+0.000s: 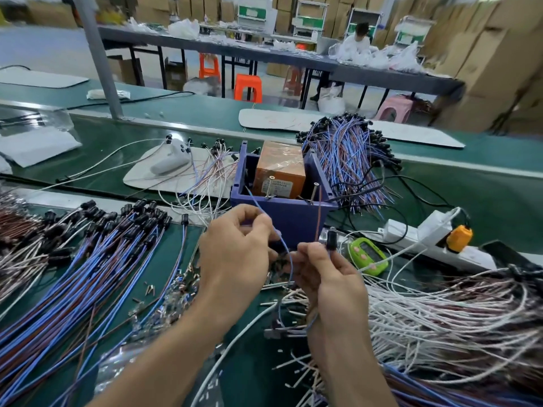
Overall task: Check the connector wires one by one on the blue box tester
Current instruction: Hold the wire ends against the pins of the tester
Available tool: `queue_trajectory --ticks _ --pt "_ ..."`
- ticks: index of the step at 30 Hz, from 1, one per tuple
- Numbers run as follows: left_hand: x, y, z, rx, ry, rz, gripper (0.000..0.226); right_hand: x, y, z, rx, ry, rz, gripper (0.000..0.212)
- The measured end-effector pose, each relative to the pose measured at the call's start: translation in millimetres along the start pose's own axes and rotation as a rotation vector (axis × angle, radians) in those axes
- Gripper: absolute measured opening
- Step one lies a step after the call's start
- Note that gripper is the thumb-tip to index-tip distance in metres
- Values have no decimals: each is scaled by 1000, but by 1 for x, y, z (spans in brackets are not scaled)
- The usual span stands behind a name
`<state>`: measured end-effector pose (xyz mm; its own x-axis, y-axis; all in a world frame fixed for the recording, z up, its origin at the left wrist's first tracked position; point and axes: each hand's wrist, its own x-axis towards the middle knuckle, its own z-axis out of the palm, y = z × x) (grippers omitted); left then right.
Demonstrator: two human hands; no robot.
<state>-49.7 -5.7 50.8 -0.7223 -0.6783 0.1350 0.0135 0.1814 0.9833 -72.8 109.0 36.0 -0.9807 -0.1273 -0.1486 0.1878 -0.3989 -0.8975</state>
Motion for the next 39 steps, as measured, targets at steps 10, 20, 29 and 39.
queue_trajectory --ticks 10,20,29,39 --pt "8 -14 8 107 11 -10 25 7 6 -5 -3 58 20 37" --pt "8 -13 7 83 44 -7 27 10 5 -9 29 77 51 28" --pt "7 -10 7 94 24 12 28 16 6 -9 27 79 17 24" --pt "8 -9 6 105 19 21 25 23 11 -12 -4 87 6 27"
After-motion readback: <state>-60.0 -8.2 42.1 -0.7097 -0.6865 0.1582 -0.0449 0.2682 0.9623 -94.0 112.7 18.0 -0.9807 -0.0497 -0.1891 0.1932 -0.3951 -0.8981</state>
